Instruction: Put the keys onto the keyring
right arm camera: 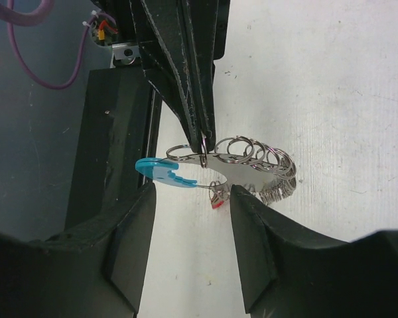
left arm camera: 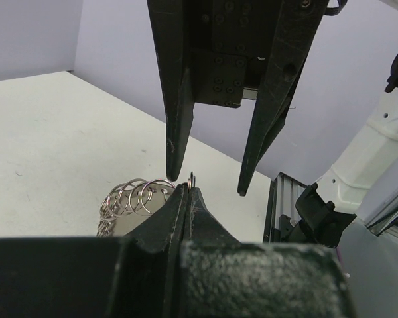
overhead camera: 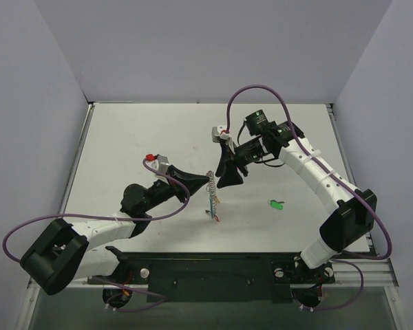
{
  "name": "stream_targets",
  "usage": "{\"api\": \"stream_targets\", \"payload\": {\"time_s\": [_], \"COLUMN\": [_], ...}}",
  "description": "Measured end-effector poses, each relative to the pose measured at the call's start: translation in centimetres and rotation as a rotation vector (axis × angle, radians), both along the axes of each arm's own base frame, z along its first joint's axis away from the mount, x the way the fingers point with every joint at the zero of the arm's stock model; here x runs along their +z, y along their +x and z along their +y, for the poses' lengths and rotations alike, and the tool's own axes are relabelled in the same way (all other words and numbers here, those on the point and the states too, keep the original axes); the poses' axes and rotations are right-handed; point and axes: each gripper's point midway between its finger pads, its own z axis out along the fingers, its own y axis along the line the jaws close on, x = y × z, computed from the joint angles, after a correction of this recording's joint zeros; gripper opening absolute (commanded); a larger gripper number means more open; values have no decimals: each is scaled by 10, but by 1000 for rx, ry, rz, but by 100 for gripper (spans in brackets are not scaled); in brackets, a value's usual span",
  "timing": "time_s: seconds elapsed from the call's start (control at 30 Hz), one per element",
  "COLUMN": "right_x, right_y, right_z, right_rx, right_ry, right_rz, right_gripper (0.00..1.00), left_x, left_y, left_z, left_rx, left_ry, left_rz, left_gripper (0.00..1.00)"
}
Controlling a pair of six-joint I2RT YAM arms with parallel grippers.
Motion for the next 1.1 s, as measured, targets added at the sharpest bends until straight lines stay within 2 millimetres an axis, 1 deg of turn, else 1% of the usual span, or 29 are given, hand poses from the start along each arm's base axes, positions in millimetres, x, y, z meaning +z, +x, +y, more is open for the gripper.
{"api": "stream_targets", "payload": {"time_s": [0.17, 0.33, 0.5, 0.57, 0.77, 0.87, 0.97, 1.03, 1.07, 1.1], "right_x": [2, 2, 2, 2, 1, 1, 1, -1, -2, -2], "right_y": [3, 4, 5, 6, 6, 5, 3, 3, 3, 3], "right_z": [2, 4, 7, 8, 10, 11, 12, 13, 13, 14], "right_rx": [-20, -32, -35, -38, -36, -30, -26, -24, -22, -20], "right_ry": [1, -2, -2, 0, 0, 0, 0, -3, -4, -3], "right_rz": [10, 13, 15, 16, 14, 12, 13, 18, 20, 25], "right_gripper": [42, 42, 33, 31, 29, 20, 15, 9, 0, 0], "left_x": [2, -3, -5, -5, -7, -7, -6, -5, -5, -6], "left_y": [-2, -3, -4, -4, -4, -5, -4, -4, -4, -4], "left_z": [-1, -4, -6, -6, -8, -9, -9, -9, -9, -9], "left_rx": [-7, -18, -28, -30, -35, -39, -40, -40, -39, -38], "left_ry": [-9, -4, -5, -5, -2, -3, -5, -5, -5, -5], "left_rz": [2, 20, 34, 38, 48, 48, 46, 46, 46, 46], "left_gripper": [0, 0, 0, 0, 0, 0, 0, 0, 0, 0]}}
